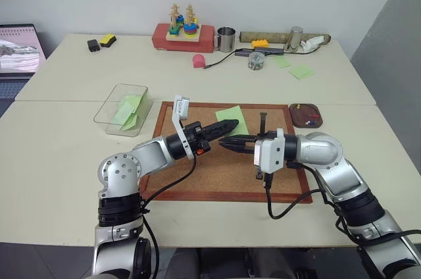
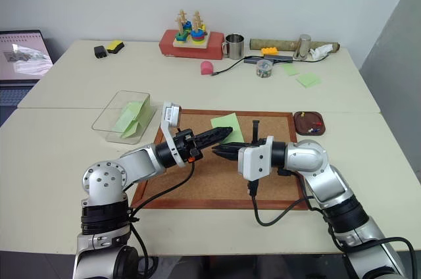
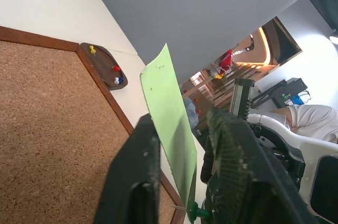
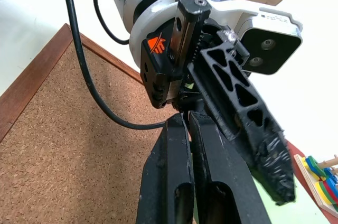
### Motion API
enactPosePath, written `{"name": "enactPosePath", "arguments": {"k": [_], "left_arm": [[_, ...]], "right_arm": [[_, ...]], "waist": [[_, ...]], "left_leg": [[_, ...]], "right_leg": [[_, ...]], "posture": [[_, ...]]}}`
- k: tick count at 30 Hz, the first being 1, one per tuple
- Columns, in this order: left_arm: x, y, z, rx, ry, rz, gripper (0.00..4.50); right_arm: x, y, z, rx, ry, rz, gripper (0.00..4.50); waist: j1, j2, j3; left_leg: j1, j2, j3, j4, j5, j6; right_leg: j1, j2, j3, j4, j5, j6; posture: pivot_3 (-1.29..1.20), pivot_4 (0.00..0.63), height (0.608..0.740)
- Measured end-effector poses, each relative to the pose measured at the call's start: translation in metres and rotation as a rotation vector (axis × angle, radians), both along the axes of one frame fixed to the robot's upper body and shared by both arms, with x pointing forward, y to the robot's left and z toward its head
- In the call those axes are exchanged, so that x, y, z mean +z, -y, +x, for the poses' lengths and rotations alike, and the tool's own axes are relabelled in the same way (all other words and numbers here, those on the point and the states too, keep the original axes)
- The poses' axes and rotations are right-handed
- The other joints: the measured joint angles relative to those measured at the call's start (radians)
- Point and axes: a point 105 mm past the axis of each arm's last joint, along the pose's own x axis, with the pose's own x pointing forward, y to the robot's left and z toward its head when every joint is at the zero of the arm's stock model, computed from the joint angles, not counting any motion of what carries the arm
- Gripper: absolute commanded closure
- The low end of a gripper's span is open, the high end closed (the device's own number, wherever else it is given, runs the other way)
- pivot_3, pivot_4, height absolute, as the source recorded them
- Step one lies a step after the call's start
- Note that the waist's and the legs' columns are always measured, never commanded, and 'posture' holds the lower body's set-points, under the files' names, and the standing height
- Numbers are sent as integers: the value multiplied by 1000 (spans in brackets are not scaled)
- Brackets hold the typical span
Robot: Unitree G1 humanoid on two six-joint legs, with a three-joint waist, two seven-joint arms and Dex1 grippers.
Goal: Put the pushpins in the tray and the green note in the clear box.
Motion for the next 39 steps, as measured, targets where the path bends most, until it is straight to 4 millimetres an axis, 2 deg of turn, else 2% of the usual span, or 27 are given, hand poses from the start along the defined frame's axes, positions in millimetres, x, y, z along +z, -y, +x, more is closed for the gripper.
{"name": "enactPosePath", "arguments": {"k": [3,4,13,20,28,31,33,37,39], "left_arm": [[0,0,0,1,1,1,4423],[0,-1,0,2,2,0,4495],[1,-3,2,13,23,20,4495],[-24,-12,14,77,79,227,4495],[-24,-13,21,110,102,231,4495],[-19,-13,22,115,121,227,4495],[-10,-11,21,110,167,232,4495],[9,-4,15,84,454,378,4495],[12,5,12,58,536,403,4495]], "right_arm": [[0,0,0,0,2,1,4500],[0,0,0,1,2,1,4500],[3,-1,0,3,13,3,4500],[8,0,1,-11,19,17,4500],[19,11,11,-86,-10,85,4500],[33,35,35,-260,-135,263,4500],[34,55,51,-377,-200,333,4500],[14,119,94,-742,-390,474,4500],[5,137,104,-847,-463,514,4500]], "waist": [[0,0,0],[0,0,0],[0,0,0],[1,0,0],[1,0,0],[2,0,0],[2,0,0],[3,0,0],[3,0,0]], "left_leg": [[0,0,0,0,0,0],[0,0,0,0,0,0],[0,0,0,0,0,0],[0,0,0,0,0,0],[0,0,0,0,0,0],[0,0,0,0,0,0],[0,0,0,0,0,0],[0,-1,1,-1,0,0],[0,-1,2,-1,0,0]], "right_leg": [[0,0,0,0,0,0],[0,0,0,0,0,0],[0,0,0,0,0,0],[0,0,0,0,0,0],[0,0,0,0,0,0],[0,0,0,0,0,0],[0,0,0,0,0,0],[0,0,1,0,0,0],[0,0,1,-1,0,0]], "posture": [[0,150,740],[0,150,740],[0,150,740],[0,150,740],[0,150,740],[0,150,740],[0,150,740],[0,150,740],[0,150,740]]}}
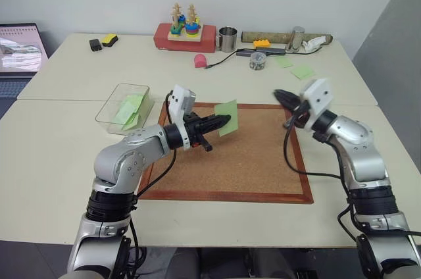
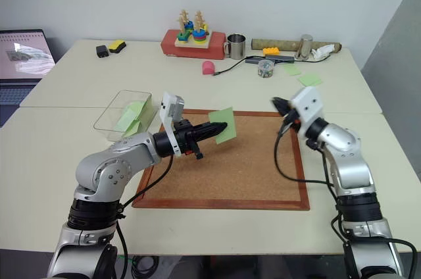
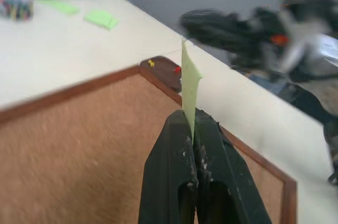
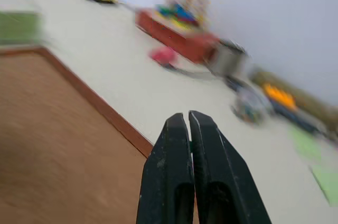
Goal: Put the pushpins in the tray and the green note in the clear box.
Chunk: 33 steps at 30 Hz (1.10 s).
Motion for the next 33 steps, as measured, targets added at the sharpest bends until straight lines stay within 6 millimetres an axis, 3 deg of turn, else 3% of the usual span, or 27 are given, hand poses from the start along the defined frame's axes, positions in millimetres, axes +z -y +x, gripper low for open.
{"name": "enactPosePath", "arguments": {"k": [1,7,11,19,30,33], "left_arm": [[3,11,-5,-48,70,35,4495],[4,28,-14,-134,242,138,4495],[4,30,-14,-137,259,140,4495],[2,31,-14,-148,270,158,4500],[1,31,-14,-148,262,161,4500],[1,31,-14,-147,260,160,4500]], "right_arm": [[-10,16,8,-78,-78,47,4500],[-31,49,26,-251,-249,225,4500],[-38,55,31,-281,-289,267,4500],[-55,59,38,-308,-352,301,2710],[-53,60,39,-304,-334,303,391],[-51,63,38,-307,-322,293,26]], "waist": [[0,0,0],[-7,0,0],[-6,0,0],[-6,1,0],[-6,1,0],[-6,1,0]], "left_leg": [[0,0,0,0,0,0],[1,0,2,-1,0,0],[0,0,2,-1,0,1],[0,0,2,-1,0,1],[0,0,2,-1,0,1],[0,0,2,-1,0,1]], "right_leg": [[0,0,0,0,0,0],[0,1,2,0,0,0],[0,1,2,0,0,0],[0,1,2,0,0,0],[0,1,2,0,0,0],[0,1,2,0,0,0]], "posture": [[0,150,740],[0,150,740],[0,150,740],[0,150,740],[0,150,740],[0,150,740]]}}
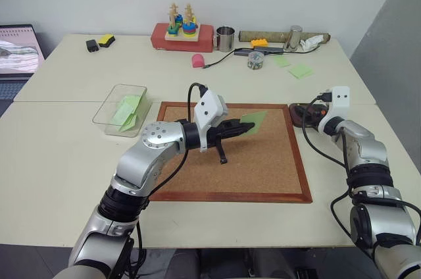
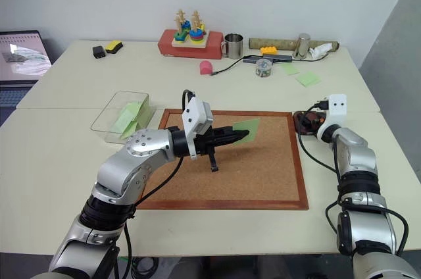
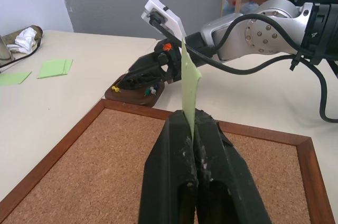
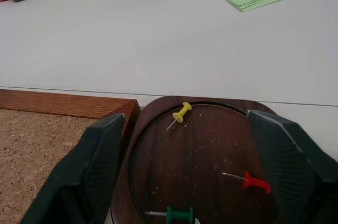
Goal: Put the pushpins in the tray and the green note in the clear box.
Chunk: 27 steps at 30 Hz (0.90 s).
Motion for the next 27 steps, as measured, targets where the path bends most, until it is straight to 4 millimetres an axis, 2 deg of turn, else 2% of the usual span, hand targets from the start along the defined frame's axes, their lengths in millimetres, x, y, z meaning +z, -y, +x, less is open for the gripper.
{"name": "enactPosePath", "arguments": {"k": [2,4,5,7,9,11,14,15,18,22,24,26,27], "left_arm": [[1,-4,3,26,-23,-13,4500],[5,-15,12,94,-27,-34,4500],[7,-24,20,148,-34,-46,4500],[8,-33,28,212,-41,-58,4500],[11,-50,44,329,-42,-77,4500],[13,-74,60,466,-33,-85,4500],[12,-132,86,800,-9,-90,4500],[11,-145,89,868,-2,-88,4500],[11,-197,96,1149,43,-85,4500],[11,-249,92,1416,70,-100,4500],[10,-263,90,1483,72,-103,4500],[8,-266,89,1496,67,-109,4500],[8,-267,89,1498,62,-112,4111]], "right_arm": [[12,-4,-4,47,71,-49,26],[30,-19,-11,142,156,-95,26],[43,-33,-18,224,210,-104,26],[54,-48,-28,311,251,-91,26],[63,-74,-45,456,274,-64,26],[64,-98,-62,591,263,-31,26],[73,-136,-91,781,263,25,26],[77,-143,-96,813,275,31,26],[89,-170,-114,925,312,34,26],[103,-193,-123,986,351,52,26],[111,-198,-124,994,365,65,26],[114,-202,-125,1003,364,84,26],[116,-203,-125,1003,364,87,0]], "waist": [[0,0,0],[-5,1,0],[-8,1,0],[-9,1,0],[-9,1,0],[-9,1,0],[-10,1,0],[-9,1,0],[-6,0,0],[-1,0,0],[4,0,0],[10,0,0],[12,0,0]], "left_leg": [[0,0,0,0,0,0],[0,0,-1,0,0,0],[0,1,-1,0,0,0],[0,1,-2,0,0,0],[-1,1,-3,0,0,0],[-1,1,-3,0,0,0],[0,1,-3,0,0,0],[-1,1,-4,0,0,0],[-1,1,-5,1,0,0],[-2,1,-5,1,0,0],[-2,1,-5,1,0,0],[-3,0,-6,1,0,0],[-3,0,-7,1,0,0]], "right_leg": [[0,0,0,0,0,0],[0,0,0,0,0,0],[0,1,-1,0,0,0],[0,1,-2,1,0,0],[0,1,-3,1,0,0],[0,1,-3,1,0,0],[0,0,-3,1,0,0],[0,0,-3,1,0,0],[0,0,-5,0,0,0],[-1,0,-5,1,0,0],[-1,-1,-5,1,0,0],[-1,-1,-7,0,0,0],[-1,-2,-7,0,0,0]], "posture": [[0,150,740],[0,150,740],[0,150,740],[0,150,740],[0,150,740],[0,150,740],[0,150,740],[0,150,740],[0,150,740],[0,150,740],[0,150,740],[0,150,740],[0,150,740]]}}
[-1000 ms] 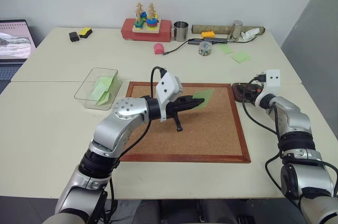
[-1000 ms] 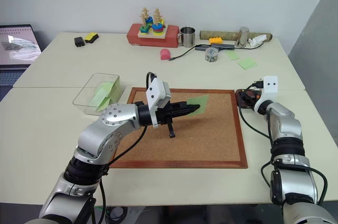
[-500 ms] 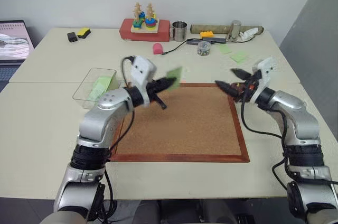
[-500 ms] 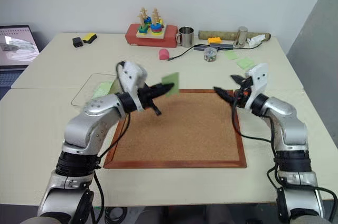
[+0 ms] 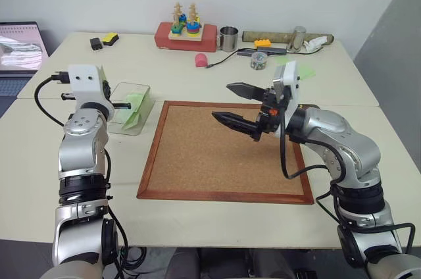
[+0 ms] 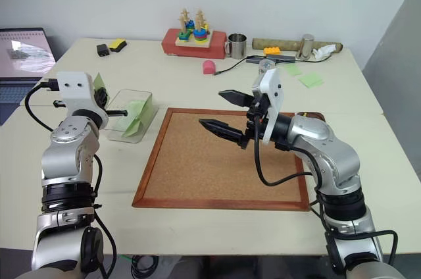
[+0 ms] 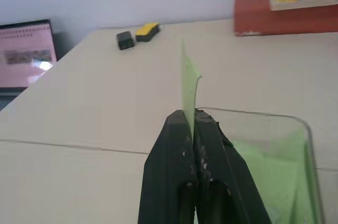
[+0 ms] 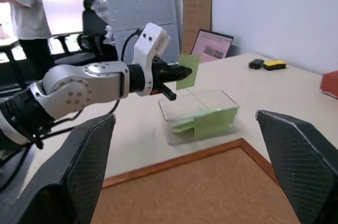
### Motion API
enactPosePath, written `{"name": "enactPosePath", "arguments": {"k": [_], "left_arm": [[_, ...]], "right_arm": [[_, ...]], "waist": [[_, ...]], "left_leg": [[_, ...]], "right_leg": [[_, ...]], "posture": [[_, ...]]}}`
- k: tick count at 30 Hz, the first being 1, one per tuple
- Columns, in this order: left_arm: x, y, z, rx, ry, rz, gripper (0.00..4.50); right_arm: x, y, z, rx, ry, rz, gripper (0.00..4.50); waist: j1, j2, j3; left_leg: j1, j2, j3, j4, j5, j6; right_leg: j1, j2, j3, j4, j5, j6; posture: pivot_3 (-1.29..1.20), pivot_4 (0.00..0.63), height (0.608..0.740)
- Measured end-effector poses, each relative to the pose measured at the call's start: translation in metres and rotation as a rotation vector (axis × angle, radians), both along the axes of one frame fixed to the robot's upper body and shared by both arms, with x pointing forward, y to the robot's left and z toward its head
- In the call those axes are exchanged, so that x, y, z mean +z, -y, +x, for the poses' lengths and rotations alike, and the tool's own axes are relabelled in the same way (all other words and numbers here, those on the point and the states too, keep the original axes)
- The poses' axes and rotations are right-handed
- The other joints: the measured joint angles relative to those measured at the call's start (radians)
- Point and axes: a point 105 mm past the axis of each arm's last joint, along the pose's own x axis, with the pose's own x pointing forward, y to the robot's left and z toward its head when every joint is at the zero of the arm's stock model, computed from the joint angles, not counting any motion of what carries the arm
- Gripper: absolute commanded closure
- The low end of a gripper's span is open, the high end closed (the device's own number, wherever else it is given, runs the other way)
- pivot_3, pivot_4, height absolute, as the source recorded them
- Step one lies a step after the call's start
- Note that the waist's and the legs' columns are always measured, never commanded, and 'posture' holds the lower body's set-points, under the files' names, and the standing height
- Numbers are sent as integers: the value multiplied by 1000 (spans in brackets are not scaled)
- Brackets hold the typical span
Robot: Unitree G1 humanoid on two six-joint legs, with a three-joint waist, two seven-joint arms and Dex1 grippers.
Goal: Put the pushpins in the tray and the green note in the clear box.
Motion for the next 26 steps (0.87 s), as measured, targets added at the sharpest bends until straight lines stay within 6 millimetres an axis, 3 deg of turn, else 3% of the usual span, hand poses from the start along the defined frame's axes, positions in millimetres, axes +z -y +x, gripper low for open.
{"name": "enactPosePath", "arguments": {"k": [1,7,17,20,22,26], "left_arm": [[-1,0,0,-1,0,-10,4106],[-15,6,-1,-42,-14,-60,2920],[-17,11,-4,-94,-22,-52,1042],[-11,25,-9,-210,-29,-47,409],[-10,45,-16,-356,-51,-68,49],[-14,77,-42,-618,-160,-52,49]], "right_arm": [[0,0,0,0,-3,-1,0],[1,3,3,-25,-7,3,0],[-3,10,9,-57,-13,-18,0],[-11,22,16,-121,-13,-58,0],[-23,37,27,-214,-18,-115,0],[-44,62,40,-335,-50,-196,0]], "waist": [[1,0,0],[-6,0,0],[-8,0,0],[-7,0,0],[-6,0,0],[-11,0,0]], "left_leg": [[0,0,0,0,0,0],[0,0,0,0,0,0],[0,0,0,0,0,0],[0,0,0,0,0,0],[0,0,1,0,0,0],[1,1,2,-1,0,0]], "right_leg": [[0,0,0,0,0,0],[0,0,0,0,0,0],[0,0,0,0,0,0],[0,0,0,0,0,0],[0,0,1,0,0,0],[0,1,2,0,0,0]], "posture": [[0,150,740],[0,150,740],[0,150,740],[0,150,740],[0,150,740],[0,150,740]]}}
